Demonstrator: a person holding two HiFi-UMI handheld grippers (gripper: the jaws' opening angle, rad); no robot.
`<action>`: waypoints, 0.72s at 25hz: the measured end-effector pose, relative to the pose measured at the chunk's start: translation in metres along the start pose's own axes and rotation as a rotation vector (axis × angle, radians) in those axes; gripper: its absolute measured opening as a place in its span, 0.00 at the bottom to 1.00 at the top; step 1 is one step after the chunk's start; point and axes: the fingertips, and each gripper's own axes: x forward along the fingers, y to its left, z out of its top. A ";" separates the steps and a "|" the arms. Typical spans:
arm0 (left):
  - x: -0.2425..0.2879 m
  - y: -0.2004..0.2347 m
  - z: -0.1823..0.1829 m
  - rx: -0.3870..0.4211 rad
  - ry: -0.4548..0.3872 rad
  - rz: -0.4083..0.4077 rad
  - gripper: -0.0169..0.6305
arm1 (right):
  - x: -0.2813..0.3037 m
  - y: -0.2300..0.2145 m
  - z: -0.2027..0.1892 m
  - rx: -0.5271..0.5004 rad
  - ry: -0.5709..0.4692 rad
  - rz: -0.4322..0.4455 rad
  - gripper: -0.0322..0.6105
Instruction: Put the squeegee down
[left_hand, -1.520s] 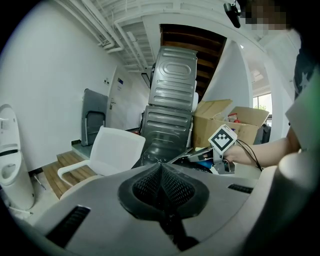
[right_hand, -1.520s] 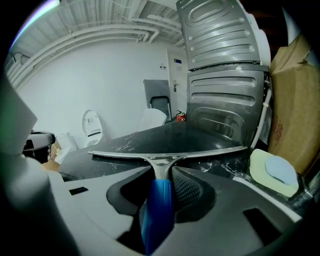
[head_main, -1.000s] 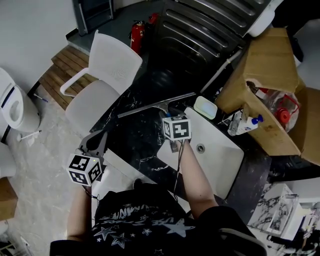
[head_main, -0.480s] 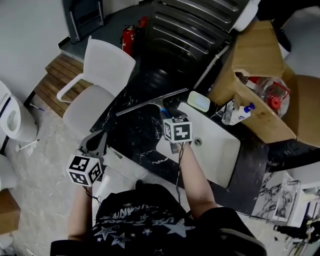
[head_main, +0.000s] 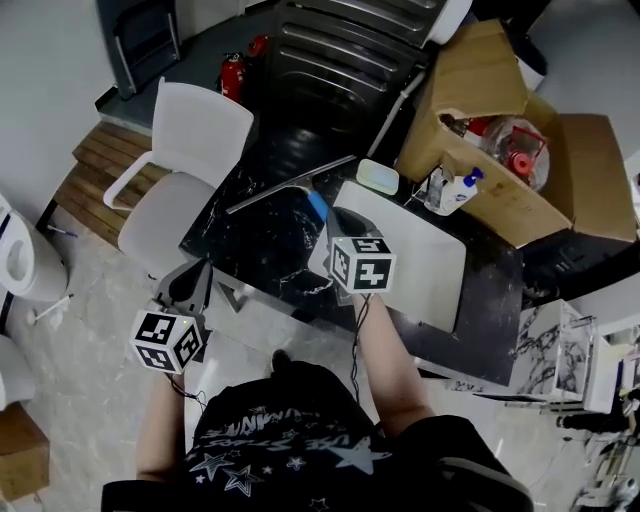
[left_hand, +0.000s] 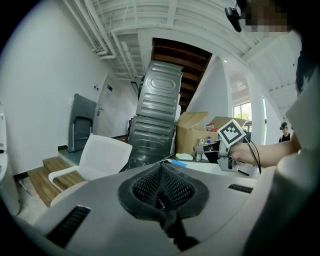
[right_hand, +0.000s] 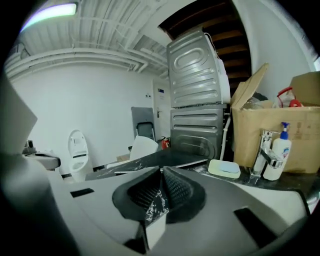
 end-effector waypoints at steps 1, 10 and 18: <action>-0.006 -0.003 -0.001 0.000 0.001 -0.008 0.05 | -0.010 0.003 0.000 -0.002 -0.006 -0.007 0.13; -0.054 -0.024 -0.015 0.007 0.011 -0.085 0.05 | -0.082 0.040 -0.024 0.014 -0.011 -0.040 0.13; -0.101 -0.037 -0.038 -0.008 0.018 -0.131 0.05 | -0.139 0.075 -0.057 0.008 -0.015 -0.080 0.13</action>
